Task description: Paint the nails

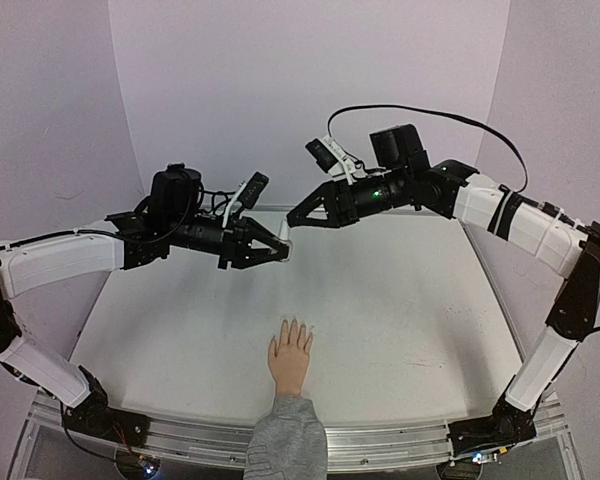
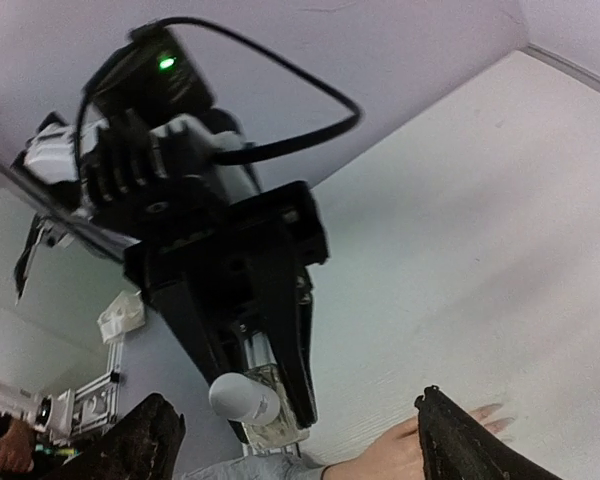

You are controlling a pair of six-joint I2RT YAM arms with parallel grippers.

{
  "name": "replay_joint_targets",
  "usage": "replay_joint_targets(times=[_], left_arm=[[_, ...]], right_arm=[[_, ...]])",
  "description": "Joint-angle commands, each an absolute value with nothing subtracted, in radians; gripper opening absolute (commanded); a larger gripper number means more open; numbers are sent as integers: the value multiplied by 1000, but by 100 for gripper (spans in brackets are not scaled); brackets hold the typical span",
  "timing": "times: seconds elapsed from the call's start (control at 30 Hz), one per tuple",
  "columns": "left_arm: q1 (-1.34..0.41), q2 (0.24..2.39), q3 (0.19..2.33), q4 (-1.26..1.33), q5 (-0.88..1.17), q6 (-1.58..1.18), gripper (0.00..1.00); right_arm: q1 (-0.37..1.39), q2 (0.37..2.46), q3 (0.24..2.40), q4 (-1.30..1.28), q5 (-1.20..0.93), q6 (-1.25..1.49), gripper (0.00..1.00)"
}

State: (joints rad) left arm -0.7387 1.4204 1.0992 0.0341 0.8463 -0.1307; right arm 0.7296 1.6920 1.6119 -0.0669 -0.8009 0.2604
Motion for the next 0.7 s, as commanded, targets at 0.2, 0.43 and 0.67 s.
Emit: replay_joint_targets(times=[0.2, 0.43, 0.67], left_arm=[[-733, 1441, 1213, 61, 1151, -159, 0], [-733, 1467, 1234, 61, 1131, -164, 0], [-719, 1393, 1178, 61, 770, -149, 0]], right_arm=[[753, 1744, 1646, 208, -1196, 381, 54], [790, 1750, 1633, 253, -1193, 394, 32], [811, 1695, 1503, 278, -1005, 376, 0]])
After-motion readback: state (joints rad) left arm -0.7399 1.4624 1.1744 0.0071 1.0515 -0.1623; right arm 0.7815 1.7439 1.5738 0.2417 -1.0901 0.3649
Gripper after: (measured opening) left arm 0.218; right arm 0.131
